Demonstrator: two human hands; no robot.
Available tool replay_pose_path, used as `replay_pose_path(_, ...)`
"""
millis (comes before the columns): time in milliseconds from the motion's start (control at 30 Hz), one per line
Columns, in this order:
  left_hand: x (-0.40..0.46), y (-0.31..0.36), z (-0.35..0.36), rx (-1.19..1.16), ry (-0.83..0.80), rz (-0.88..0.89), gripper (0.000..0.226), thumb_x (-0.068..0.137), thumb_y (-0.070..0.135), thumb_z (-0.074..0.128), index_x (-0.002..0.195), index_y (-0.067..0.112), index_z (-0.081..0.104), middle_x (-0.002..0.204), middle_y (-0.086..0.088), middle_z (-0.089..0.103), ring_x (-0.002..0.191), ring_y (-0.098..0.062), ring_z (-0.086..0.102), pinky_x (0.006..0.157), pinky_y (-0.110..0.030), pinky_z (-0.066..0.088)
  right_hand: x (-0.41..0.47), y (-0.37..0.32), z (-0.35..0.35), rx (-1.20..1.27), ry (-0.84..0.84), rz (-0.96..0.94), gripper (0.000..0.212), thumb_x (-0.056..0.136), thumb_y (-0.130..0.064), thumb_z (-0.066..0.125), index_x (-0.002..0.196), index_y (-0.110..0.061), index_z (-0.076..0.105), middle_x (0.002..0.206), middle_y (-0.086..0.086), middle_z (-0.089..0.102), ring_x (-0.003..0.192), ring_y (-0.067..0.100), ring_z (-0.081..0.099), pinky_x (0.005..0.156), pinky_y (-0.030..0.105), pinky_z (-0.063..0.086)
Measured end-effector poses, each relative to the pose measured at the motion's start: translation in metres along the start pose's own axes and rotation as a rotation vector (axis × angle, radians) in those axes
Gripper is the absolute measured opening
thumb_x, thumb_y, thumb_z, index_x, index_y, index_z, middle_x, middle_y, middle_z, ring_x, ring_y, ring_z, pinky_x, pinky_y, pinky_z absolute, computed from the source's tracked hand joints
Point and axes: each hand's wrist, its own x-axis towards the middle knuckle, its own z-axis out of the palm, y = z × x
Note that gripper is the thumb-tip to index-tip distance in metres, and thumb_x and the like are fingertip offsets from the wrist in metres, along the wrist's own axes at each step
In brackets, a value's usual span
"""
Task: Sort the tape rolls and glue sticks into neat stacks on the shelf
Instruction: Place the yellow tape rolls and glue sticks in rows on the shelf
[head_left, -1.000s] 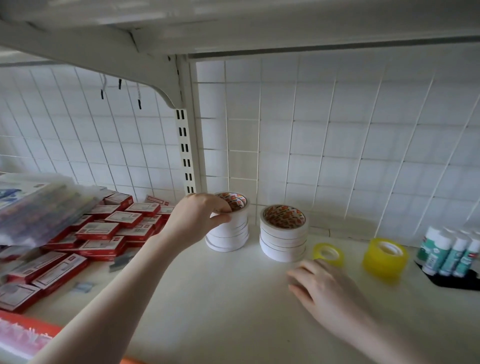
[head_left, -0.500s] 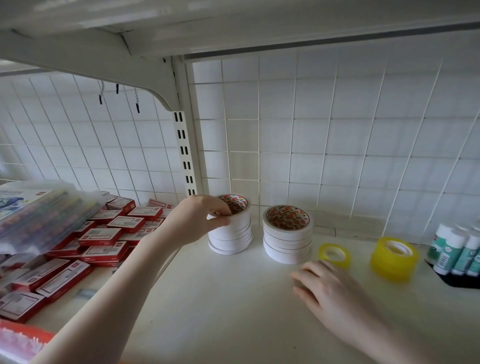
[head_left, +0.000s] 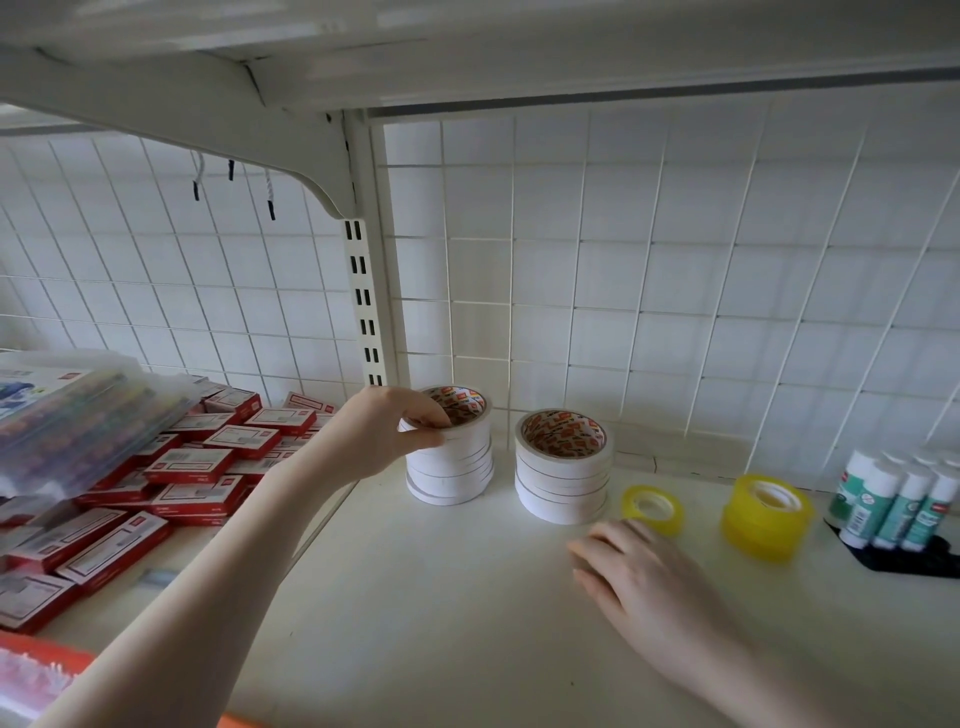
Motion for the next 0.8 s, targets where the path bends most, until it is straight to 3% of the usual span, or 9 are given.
replay_pose_path(167,-0.001,0.003,-0.001,-0.078,-0.007,0.029,0.027,0.082,0.012,0.070,0.102,0.030,0.071,0.089,0.026,0.062,0.084,0.014,0.055,0.082,-0.011,0.040,-0.001,0.000,-0.001,0.012,-0.013,0.004,0.028,0.084,-0.037,0.039,0.078,-0.026,0.064,0.077,-0.013,0.056,0.071,0.011,0.056,0.056,0.023,0.049)
replay_pose_path(333,-0.008,0.003,0.001,0.027,0.062,0.102,0.028,0.081,0.013,0.070,0.106,0.025,0.070,0.094,0.021,0.059,0.097,-0.006,0.055,0.088,-0.023,0.041,-0.004,0.001,-0.004,0.008,-0.042,0.020,0.028,0.083,-0.039,0.040,0.081,-0.027,0.065,0.081,-0.014,0.057,0.074,0.009,0.057,0.056,0.022,0.049)
replay_pose_path(433,-0.022,0.009,0.008,0.097,0.263,0.143,0.030,0.079,0.013,0.072,0.108,0.019,0.069,0.105,0.009,0.065,0.102,-0.016,0.054,0.082,-0.026,0.038,-0.007,0.006,-0.012,-0.017,-0.088,0.030,0.027,0.083,-0.042,0.043,0.085,-0.027,0.066,0.083,-0.013,0.058,0.074,0.011,0.058,0.056,0.024,0.051)
replay_pose_path(567,-0.049,0.029,0.023,0.129,0.462,0.081,0.027,0.076,0.009,0.074,0.103,0.013,0.070,0.103,-0.001,0.068,0.091,-0.026,0.060,0.076,-0.028,0.040,-0.016,0.021,-0.036,-0.096,-0.158,0.052,0.014,0.080,-0.039,0.065,0.086,-0.026,0.067,0.082,-0.009,0.060,0.072,0.014,0.062,0.054,0.028,0.053)
replay_pose_path(800,-0.085,0.088,0.064,0.130,0.416,-0.004,0.030,0.067,0.008,0.080,0.095,0.010,0.069,0.095,-0.003,0.068,0.082,-0.031,0.062,0.069,-0.036,0.050,-0.061,0.051,-0.088,-0.204,-0.159,0.266,0.028,0.061,-0.029,0.085,0.082,-0.020,0.068,0.074,-0.004,0.062,0.063,0.022,0.063,0.047,0.030,0.050)
